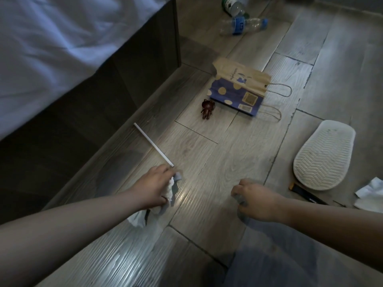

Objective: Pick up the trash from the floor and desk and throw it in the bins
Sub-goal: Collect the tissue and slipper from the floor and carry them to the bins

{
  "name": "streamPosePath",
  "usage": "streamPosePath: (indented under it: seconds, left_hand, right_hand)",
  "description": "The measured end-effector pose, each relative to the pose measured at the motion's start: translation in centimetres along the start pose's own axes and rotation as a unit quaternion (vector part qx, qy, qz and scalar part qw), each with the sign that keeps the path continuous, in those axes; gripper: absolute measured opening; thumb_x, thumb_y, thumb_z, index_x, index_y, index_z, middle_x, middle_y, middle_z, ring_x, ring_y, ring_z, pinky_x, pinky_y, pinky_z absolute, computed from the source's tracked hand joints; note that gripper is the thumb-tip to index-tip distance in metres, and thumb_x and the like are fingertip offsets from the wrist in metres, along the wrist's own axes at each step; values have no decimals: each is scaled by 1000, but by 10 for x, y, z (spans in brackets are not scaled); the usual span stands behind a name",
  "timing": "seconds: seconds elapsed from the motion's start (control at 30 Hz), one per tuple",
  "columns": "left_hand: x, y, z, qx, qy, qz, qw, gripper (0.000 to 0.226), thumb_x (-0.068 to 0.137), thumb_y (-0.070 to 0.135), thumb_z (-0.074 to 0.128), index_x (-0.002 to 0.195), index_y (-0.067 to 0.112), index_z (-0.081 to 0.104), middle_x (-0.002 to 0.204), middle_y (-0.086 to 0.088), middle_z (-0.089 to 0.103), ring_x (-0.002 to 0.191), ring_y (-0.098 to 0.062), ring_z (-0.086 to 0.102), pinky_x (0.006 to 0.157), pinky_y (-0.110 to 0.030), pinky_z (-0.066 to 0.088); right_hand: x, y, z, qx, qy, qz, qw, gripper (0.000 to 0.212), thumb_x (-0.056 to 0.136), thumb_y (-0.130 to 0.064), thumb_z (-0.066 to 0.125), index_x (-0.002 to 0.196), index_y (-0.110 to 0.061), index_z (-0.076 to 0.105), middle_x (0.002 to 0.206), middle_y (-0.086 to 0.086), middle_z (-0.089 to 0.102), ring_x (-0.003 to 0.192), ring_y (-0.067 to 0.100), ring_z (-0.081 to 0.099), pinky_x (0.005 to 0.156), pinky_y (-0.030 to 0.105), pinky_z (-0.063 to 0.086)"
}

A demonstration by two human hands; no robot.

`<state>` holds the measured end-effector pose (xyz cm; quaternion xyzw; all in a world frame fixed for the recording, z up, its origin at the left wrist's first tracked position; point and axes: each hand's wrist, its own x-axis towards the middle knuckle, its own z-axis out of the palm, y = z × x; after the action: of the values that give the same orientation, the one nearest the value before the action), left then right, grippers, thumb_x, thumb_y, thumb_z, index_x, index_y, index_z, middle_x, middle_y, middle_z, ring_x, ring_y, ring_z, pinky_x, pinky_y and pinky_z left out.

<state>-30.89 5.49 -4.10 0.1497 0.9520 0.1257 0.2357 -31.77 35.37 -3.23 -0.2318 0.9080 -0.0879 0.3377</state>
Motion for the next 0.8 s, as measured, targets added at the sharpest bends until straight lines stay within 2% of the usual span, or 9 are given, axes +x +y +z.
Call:
streamPosePath:
  seconds: [0.07,0.2,0.27,0.37,0.5,0.57,0.67,0.8]
  left_hand:
    - [4,-6,-6,23,9,-6,1000,67,69,24,74,131,23,47,125,3,42,116,-19,42,87,-25,40]
    - [10,-16,-12,21,30,-13,999,56,71,21,74,123,20,53,124,3,43,116,-17,43,87,-21,37]
    - [13,-21,-16,8,49,-13,999,58,70,19,74,124,22,53,125,4,44,118,-16,41,92,-24,39]
    - [17,-25,-22,30,68,-8,997,63,70,21,76,126,20,49,127,2,42,118,-19,42,92,-28,40]
    - [28,-28,-26,49,40,4,998,74,71,20,76,136,20,41,140,2,34,124,-19,40,96,-27,38]
    - [37,-28,-30,54,23,-2,998,63,72,20,75,130,17,48,131,0,42,119,-20,45,94,-28,40]
    - [46,-26,-38,45,17,-22,999,40,74,21,73,109,13,57,111,-4,52,104,-23,53,82,-31,43]
    - [48,-22,-45,43,-12,-68,997,33,75,28,72,104,17,60,106,-4,58,101,-23,56,79,-32,47]
  right_hand:
    - [0,0,0,-2,-3,2,1000,42,85,-27,56,125,-18,52,120,6,48,108,24,52,88,31,46]
    - [2,0,0,-9,2,4,1000,40,83,-27,58,122,-17,55,118,6,49,106,23,53,88,32,46]
    - [3,0,0,-6,6,5,1000,38,84,-26,57,121,-17,55,118,5,50,106,23,53,87,31,46]
    - [4,1,0,-1,10,9,1000,37,84,-25,56,120,-18,54,117,4,49,104,22,53,85,30,45]
    - [6,1,1,6,18,11,1000,35,85,-25,56,120,-20,53,117,1,49,102,19,53,80,25,42]
    - [7,1,1,5,21,13,1000,35,84,-25,57,118,-20,53,116,1,49,102,19,54,79,25,41]
    - [9,0,0,4,19,15,1000,34,84,-25,58,117,-19,53,116,2,49,102,19,54,78,25,39]
    - [8,-1,0,5,16,17,1000,34,83,-25,58,117,-20,53,116,2,49,101,19,53,73,22,36]
